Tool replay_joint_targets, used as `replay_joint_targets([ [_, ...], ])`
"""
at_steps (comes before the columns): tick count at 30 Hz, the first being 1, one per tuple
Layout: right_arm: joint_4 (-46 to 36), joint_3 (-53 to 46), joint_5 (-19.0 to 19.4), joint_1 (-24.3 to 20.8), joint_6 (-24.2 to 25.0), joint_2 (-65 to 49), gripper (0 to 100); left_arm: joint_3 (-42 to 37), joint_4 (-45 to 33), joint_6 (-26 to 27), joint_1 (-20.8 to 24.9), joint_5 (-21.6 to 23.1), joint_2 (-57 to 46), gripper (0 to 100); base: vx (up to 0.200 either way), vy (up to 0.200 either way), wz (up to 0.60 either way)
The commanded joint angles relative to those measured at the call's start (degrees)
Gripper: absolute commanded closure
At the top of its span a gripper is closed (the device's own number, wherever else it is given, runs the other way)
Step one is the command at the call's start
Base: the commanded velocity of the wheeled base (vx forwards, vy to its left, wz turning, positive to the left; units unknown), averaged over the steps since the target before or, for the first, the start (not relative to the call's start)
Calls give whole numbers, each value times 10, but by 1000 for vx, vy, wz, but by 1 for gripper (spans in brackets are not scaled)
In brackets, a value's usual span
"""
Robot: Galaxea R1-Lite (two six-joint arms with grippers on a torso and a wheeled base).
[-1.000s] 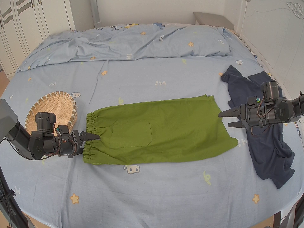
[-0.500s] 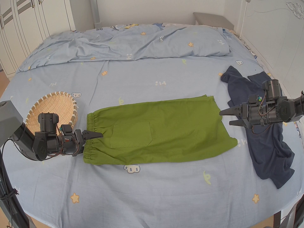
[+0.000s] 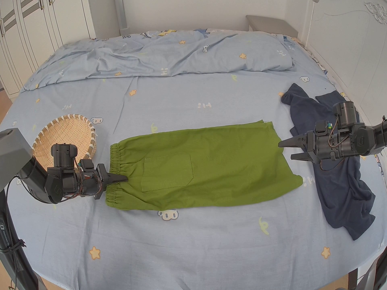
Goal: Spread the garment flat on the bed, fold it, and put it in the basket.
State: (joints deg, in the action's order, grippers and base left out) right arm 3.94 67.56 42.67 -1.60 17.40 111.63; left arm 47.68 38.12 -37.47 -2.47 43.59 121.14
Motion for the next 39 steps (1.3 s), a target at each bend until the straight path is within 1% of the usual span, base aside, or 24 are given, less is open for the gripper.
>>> replay_joint_targets([
  [1, 0, 3, 0, 2, 1, 3, 0, 2, 4, -4, 0, 6, 1, 100, 0, 0, 0],
  [5, 0, 11, 0, 4, 1, 8, 0, -4, 11, -7, 1, 6, -6, 100, 0, 0, 0],
  [8, -4, 39, -5, 11, -2, 34, 0, -4, 2, -11, -7, 6, -42, 100, 0, 0, 0],
  [11, -9, 76, -5, 18, -3, 61, 0, -3, -1, -20, -20, 6, -66, 100, 0, 0, 0],
  [14, -18, 92, -7, 19, -10, 75, 0, -2, -6, -21, -30, 6, -79, 100, 0, 0, 0],
  [15, -33, 124, -7, 23, -25, 98, 0, 0, -19, -21, -42, 8, -93, 100, 0, 0, 0],
  [16, -35, 127, -7, 24, -26, 101, 0, 0, -21, -21, -42, 8, -93, 100, 0, 0, 0],
  [17, -60, 152, -7, 27, -37, 117, 0, 0, -28, -21, -43, 11, -100, 100, 0, 0, 0],
  [18, -69, 160, -7, 27, -40, 121, 0, 0, -29, -21, -43, 12, -100, 100, 0, 0, 0],
  [19, -105, 193, -7, 27, -56, 139, 0, 0, -29, -20, -41, 14, -99, 100, 0, 0, 0],
  [22, -152, 221, -9, 26, -85, 167, 0, 0, -27, -19, -39, 14, -96, 100, 0, 0, 0],
  [31, -156, 229, -10, 5, -92, 204, 0, -2, -26, -19, -39, 14, -100, 100, 0, 0, 0],
  [33, -144, 227, -5, 1, -93, 209, 0, -2, -25, -18, -39, 14, -99, 100, 0, 0, 0],
  [39, -143, 216, 2, -12, -93, 208, 0, -2, -25, -18, -39, 14, -97, 100, 0, 0, 0],
])
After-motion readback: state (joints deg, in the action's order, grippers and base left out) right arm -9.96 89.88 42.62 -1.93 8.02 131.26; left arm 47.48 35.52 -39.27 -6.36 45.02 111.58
